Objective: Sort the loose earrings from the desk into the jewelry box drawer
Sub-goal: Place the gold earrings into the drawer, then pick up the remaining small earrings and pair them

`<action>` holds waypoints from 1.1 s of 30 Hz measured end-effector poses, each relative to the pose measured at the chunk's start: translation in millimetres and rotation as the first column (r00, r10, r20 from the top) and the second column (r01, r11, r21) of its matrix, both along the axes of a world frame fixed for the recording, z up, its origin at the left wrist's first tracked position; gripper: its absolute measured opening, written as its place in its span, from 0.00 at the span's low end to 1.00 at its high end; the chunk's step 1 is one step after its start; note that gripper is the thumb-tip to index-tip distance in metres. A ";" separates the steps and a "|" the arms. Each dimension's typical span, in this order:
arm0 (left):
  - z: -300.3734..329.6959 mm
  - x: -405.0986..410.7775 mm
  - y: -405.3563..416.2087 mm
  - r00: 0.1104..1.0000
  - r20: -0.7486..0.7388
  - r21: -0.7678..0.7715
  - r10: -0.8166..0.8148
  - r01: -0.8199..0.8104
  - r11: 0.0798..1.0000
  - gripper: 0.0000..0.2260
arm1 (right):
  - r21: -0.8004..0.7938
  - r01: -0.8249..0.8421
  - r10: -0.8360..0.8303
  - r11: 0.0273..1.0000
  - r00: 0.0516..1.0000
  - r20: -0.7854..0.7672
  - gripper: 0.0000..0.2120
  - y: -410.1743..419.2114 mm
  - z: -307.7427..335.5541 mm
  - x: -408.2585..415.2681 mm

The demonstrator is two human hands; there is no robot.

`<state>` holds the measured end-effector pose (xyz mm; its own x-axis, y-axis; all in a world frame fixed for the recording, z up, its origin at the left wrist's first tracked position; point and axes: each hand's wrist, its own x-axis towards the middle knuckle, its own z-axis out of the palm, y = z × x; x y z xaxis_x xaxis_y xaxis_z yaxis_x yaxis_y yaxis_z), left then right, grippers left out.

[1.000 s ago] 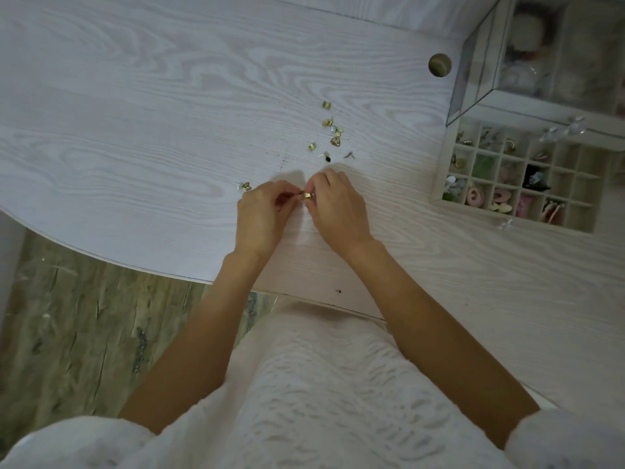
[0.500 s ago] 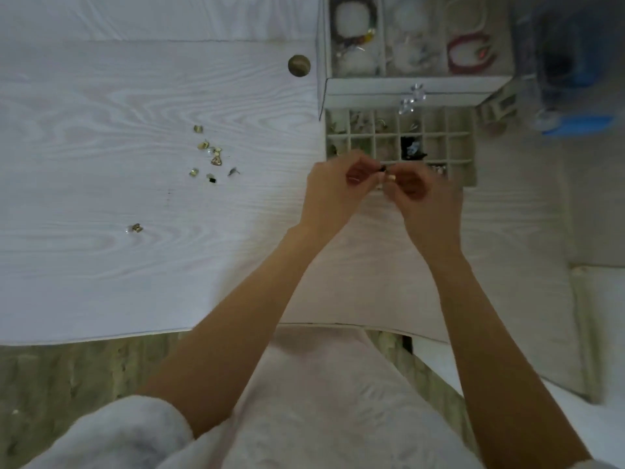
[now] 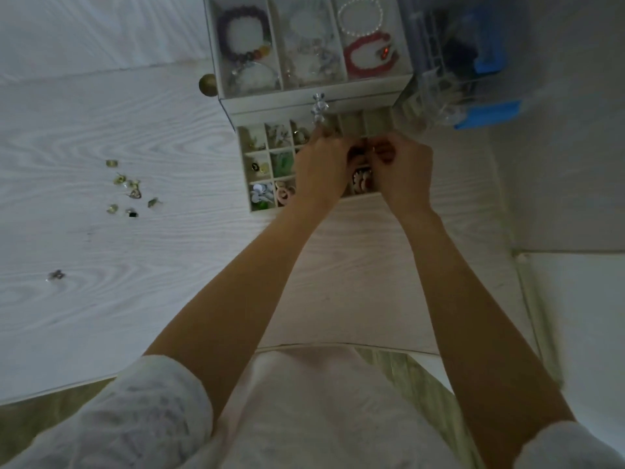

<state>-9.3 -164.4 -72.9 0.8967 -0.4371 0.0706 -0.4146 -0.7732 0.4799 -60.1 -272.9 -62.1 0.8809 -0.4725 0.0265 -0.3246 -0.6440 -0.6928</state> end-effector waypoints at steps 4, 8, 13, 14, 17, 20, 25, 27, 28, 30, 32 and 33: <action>3.6 -4.2 4.9 1.000 -0.006 -0.048 -0.029 0.028 0.998 0.11 | -0.051 -0.061 0.062 0.997 0.998 0.014 0.11 -0.3 -0.6 0.8; 5.1 -10.1 20.2 0.993 0.109 -0.131 -0.055 0.069 0.989 0.09 | -0.099 -0.095 0.099 0.991 0.994 0.042 0.10 -0.6 -0.4 -3.4; 19.5 -31.8 68.9 0.926 0.374 -0.276 -0.047 0.159 0.948 0.05 | -0.366 -0.216 0.258 0.905 0.963 0.072 0.09 23.7 22.6 -31.3; 24.9 -37.9 86.4 0.922 0.385 -0.281 -0.032 0.150 0.948 0.05 | -0.400 -0.259 0.317 0.879 0.945 0.084 0.08 37.5 27.0 -36.7; 34.0 -53.3 130.2 0.954 0.300 -0.241 -0.009 0.085 0.967 0.05 | -0.402 -0.414 0.474 0.816 0.879 0.056 0.07 74.7 27.6 -47.8; 35.4 -65.9 180.1 0.991 0.085 -0.116 0.102 -0.092 0.989 0.06 | -0.355 -0.580 0.617 0.733 0.787 -0.009 0.09 122.7 16.4 -46.2; 21.1 -80.6 263.2 0.887 -0.169 -0.069 0.430 -0.446 0.893 0.09 | -0.196 -0.713 0.713 0.673 0.696 -0.085 0.11 194.8 -5.9 -20.8; 14.7 -80.5 283.5 0.803 -0.255 -0.130 0.539 -0.580 0.804 0.11 | -0.132 -0.705 0.696 0.697 0.709 -0.113 0.14 216.2 -11.5 -3.3; 10.8 -78.6 292.5 0.767 -0.286 -0.152 0.575 -0.629 0.763 0.11 | -0.103 -0.699 0.688 0.708 0.715 -0.119 0.15 228.2 -13.2 6.5; 4.2 -71.4 297.5 0.738 -0.300 -0.163 0.605 -0.664 0.729 0.13 | -0.070 -0.674 0.668 0.735 0.738 -0.094 0.15 241.2 -15.7 24.0; 0.2 -64.1 304.2 0.726 -0.252 -0.164 0.640 -0.684 0.711 0.13 | -0.039 -0.657 0.654 0.753 0.753 -0.065 0.14 253.7 -18.8 37.6; -0.1 -62.0 308.5 0.713 -0.217 -0.162 0.666 -0.699 0.696 0.13 | -0.021 -0.650 0.648 0.760 0.759 -0.061 0.13 258.9 -20.3 42.3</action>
